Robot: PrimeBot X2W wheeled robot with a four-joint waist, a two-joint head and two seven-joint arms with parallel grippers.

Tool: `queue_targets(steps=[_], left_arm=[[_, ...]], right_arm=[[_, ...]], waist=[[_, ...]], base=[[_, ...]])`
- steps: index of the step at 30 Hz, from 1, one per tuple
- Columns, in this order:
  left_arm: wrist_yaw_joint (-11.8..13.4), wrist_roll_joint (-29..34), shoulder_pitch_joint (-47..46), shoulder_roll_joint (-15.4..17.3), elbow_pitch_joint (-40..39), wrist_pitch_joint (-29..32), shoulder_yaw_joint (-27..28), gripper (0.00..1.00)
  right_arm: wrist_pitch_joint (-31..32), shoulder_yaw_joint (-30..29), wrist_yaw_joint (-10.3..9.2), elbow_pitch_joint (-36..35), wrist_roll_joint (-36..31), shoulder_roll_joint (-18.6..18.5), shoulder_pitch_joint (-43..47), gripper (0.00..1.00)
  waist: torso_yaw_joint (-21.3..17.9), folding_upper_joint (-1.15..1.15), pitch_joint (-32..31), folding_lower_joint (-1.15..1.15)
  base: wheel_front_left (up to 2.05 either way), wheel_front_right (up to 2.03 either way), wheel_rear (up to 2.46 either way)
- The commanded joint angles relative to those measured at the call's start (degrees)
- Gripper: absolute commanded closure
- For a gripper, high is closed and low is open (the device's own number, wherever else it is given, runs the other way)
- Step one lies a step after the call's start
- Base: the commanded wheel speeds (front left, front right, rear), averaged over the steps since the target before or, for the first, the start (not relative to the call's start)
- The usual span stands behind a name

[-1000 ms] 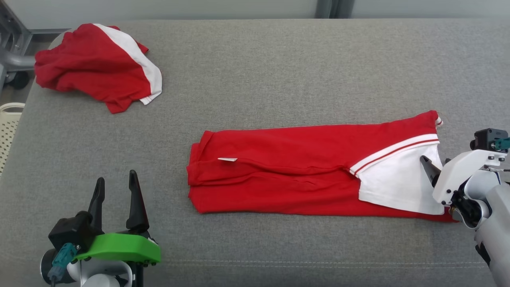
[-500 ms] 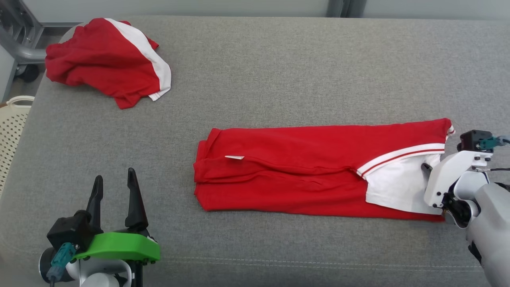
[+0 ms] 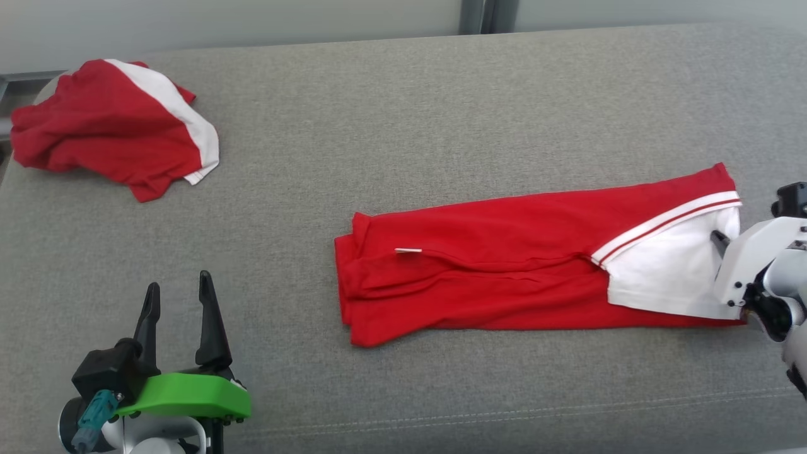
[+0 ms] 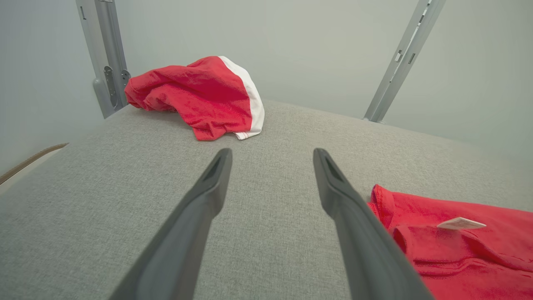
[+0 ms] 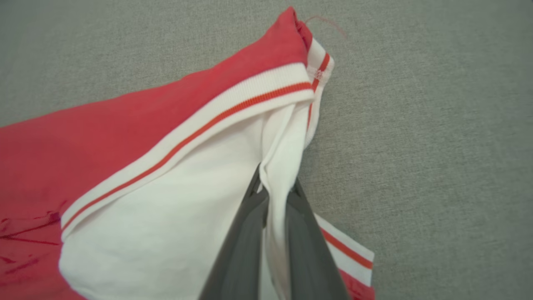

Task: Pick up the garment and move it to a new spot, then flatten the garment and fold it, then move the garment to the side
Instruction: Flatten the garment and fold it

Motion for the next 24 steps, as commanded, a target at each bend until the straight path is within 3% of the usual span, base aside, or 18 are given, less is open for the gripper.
queue_targets(steps=[1,7,13,24], left_arm=[[0.17,0.16,0.87,0.37,-0.13,-0.14,0.06,0.00],[0.34,0.20,1.35,0.63,-0.49,0.14,-0.23,0.00],[0.45,0.09,1.90,0.84,-0.62,0.53,-0.60,0.00],[0.81,-0.32,3.02,0.74,-0.50,0.93,-1.27,0.00]], right_arm=[[-0.26,-0.20,-0.12,-0.14,0.29,-1.24,-0.48,1.00],[-0.54,-0.93,-0.12,-0.25,0.62,-4.45,-0.56,1.00],[-0.49,-0.79,-0.11,-2.41,1.60,-2.99,-0.33,1.00],[1.03,4.15,-0.10,-17.66,1.26,-2.35,2.14,1.00]], waist=[[-2.05,0.00,-0.98,0.00],[-4.64,0.00,-1.72,0.00],[-6.43,0.00,-2.52,0.00],[-7.30,0.00,-5.15,0.00]], base=[[0.00,0.00,0.00],[0.00,0.00,0.00],[0.00,0.00,0.00],[0.00,0.00,0.00]])
